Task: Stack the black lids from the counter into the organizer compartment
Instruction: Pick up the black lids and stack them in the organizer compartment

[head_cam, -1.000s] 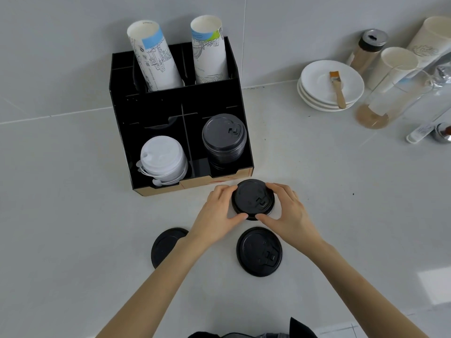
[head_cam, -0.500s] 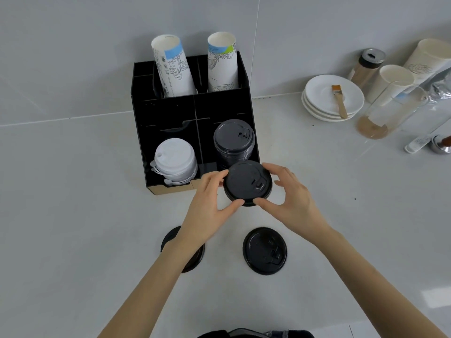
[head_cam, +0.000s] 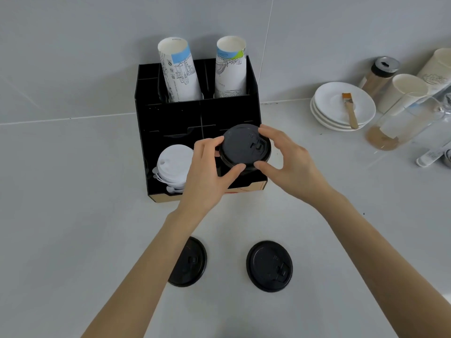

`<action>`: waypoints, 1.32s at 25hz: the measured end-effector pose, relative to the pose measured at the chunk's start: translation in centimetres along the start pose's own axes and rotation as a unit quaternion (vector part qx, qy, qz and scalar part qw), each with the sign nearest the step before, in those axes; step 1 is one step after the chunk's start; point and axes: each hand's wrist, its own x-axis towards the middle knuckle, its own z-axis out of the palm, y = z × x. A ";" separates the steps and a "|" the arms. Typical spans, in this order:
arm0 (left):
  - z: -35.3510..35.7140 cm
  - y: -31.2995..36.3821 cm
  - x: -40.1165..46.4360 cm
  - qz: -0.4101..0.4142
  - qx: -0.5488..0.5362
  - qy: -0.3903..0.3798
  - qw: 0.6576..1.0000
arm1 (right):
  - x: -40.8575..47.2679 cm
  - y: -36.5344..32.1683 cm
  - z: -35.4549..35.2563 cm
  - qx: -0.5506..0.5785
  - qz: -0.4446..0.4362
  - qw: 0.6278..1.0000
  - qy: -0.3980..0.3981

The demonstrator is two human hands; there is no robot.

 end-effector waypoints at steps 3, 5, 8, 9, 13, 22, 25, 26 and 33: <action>0.8 -0.4 1.3 -0.026 0.004 0.021 0.999 | 2.0 0.9 -0.1 -0.016 -0.010 1.000 -0.023; 1.4 -0.9 1.7 -0.034 0.017 0.028 0.999 | 2.9 1.7 0.1 -0.023 -0.013 0.999 -0.040; 2.3 -1.6 2.1 -0.041 0.039 0.024 0.998 | 3.5 2.8 0.8 -0.039 -0.013 0.997 -0.061; 2.5 -1.8 2.1 -0.045 0.044 0.022 0.998 | 3.6 3.1 1.1 -0.044 -0.013 0.997 -0.065; 3.2 -2.2 2.4 -0.043 0.061 0.022 0.997 | 3.9 4.0 1.5 -0.050 -0.009 0.997 -0.065; 3.6 -2.1 3.1 -0.025 0.104 0.027 0.994 | 4.5 3.4 2.0 -0.118 -0.005 0.991 -0.069; 3.6 -2.2 3.2 -0.036 0.103 0.011 0.994 | 4.3 3.5 2.1 -0.116 -0.002 0.991 -0.064; 3.6 -2.2 3.1 -0.039 0.099 0.008 0.994 | 4.1 3.6 2.2 -0.107 0.003 0.992 -0.063; 3.1 -2.0 2.9 -0.050 0.099 -0.006 0.994 | 2.8 3.0 2.8 -0.052 0.005 0.998 -0.029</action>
